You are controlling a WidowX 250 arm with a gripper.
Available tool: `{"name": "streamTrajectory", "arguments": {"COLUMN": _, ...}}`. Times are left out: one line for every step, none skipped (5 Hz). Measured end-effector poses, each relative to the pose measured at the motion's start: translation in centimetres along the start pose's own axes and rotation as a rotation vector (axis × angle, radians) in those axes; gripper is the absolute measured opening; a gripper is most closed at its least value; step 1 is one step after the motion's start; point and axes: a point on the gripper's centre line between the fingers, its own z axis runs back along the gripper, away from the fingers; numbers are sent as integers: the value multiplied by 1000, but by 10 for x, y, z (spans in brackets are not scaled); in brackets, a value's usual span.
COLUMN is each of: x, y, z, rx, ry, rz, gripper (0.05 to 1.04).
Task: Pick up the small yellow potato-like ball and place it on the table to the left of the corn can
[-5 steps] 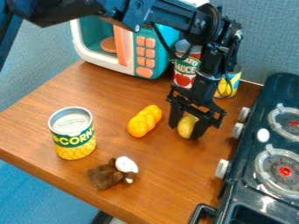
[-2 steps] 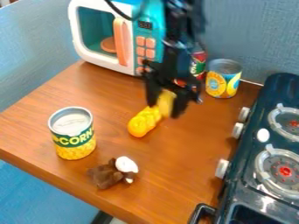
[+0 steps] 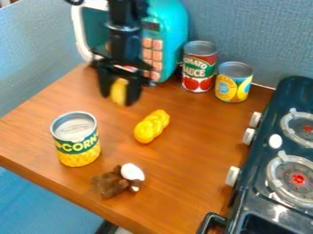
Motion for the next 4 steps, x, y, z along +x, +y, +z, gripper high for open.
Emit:
{"name": "streamTrajectory", "arguments": {"x": -6, "y": 46, "z": -24, "rx": -16, "ry": 68, "rz": 98, "gripper": 721}}
{"name": "streamTrajectory", "arguments": {"x": -2, "y": 95, "z": -24, "rx": -31, "ry": 57, "rz": 164, "gripper": 721}}
{"name": "streamTrajectory", "arguments": {"x": -7, "y": 121, "z": -40, "rx": -27, "ry": 103, "rz": 199, "gripper": 721}}
{"name": "streamTrajectory", "arguments": {"x": -4, "y": 132, "z": -50, "rx": 19, "ry": 179, "rz": 198, "gripper": 721}}
